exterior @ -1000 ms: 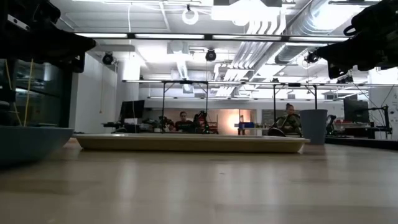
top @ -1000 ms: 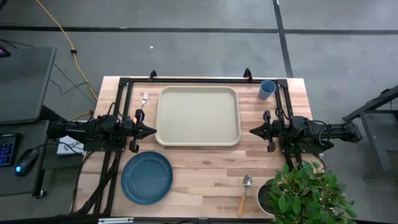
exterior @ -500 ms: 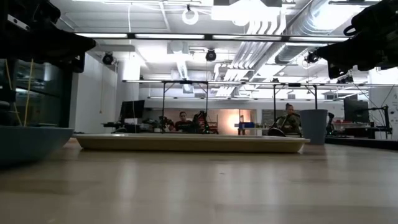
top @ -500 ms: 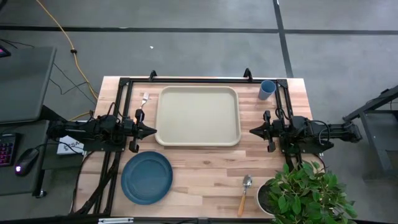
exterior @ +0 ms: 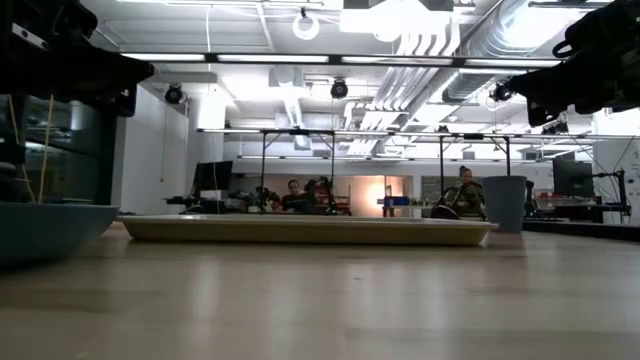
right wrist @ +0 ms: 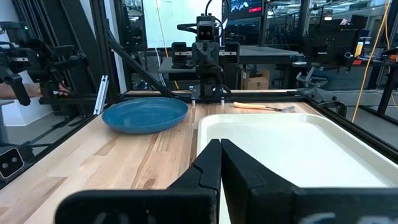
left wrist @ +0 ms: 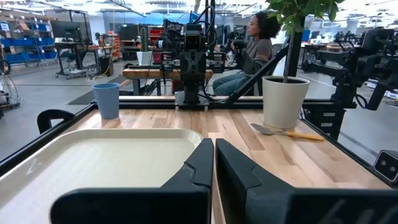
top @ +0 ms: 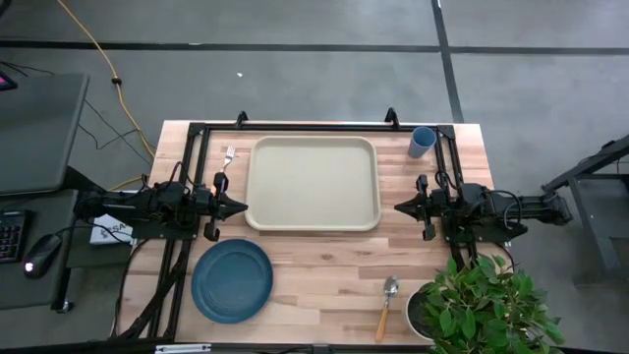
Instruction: Pick and place plate/cup/fork/spoon on tray
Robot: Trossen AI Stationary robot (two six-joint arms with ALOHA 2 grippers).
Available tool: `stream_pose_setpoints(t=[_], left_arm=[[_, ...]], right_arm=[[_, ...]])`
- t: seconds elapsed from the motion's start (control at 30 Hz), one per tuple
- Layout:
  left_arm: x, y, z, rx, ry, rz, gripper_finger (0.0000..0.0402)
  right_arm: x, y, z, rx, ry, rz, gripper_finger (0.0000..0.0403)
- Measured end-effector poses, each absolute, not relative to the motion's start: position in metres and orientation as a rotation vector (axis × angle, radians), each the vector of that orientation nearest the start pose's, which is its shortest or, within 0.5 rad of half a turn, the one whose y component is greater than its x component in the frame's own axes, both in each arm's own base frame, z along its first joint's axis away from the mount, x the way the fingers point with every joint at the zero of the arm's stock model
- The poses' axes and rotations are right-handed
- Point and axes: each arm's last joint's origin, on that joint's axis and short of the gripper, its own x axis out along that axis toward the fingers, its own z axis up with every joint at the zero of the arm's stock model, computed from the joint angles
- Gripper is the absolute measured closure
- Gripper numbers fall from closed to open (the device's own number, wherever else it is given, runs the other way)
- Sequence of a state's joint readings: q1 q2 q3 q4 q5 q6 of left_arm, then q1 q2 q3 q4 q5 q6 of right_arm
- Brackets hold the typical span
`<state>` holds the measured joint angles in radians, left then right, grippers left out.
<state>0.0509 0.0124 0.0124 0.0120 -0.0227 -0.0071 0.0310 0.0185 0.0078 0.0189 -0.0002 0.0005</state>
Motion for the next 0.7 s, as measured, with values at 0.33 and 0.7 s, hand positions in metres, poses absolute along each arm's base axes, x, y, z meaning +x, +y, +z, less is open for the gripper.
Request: stream_pose_setpoints(t=[0.33, 0.7], left_arm=[[0.0975, 0.0057, 0.1679, -0.007, -0.012, 0.077, 0.0401], [0.0975, 0.0058, 0.1680, -0.007, -0.012, 0.080, 0.0401]], right_arm=[[0.0983, 0.0031, 0.1667, 0.001, -0.009, 0.032, 0.0402], [0.0983, 0.0031, 0.1667, 0.000, -0.009, 0.031, 0.0402]])
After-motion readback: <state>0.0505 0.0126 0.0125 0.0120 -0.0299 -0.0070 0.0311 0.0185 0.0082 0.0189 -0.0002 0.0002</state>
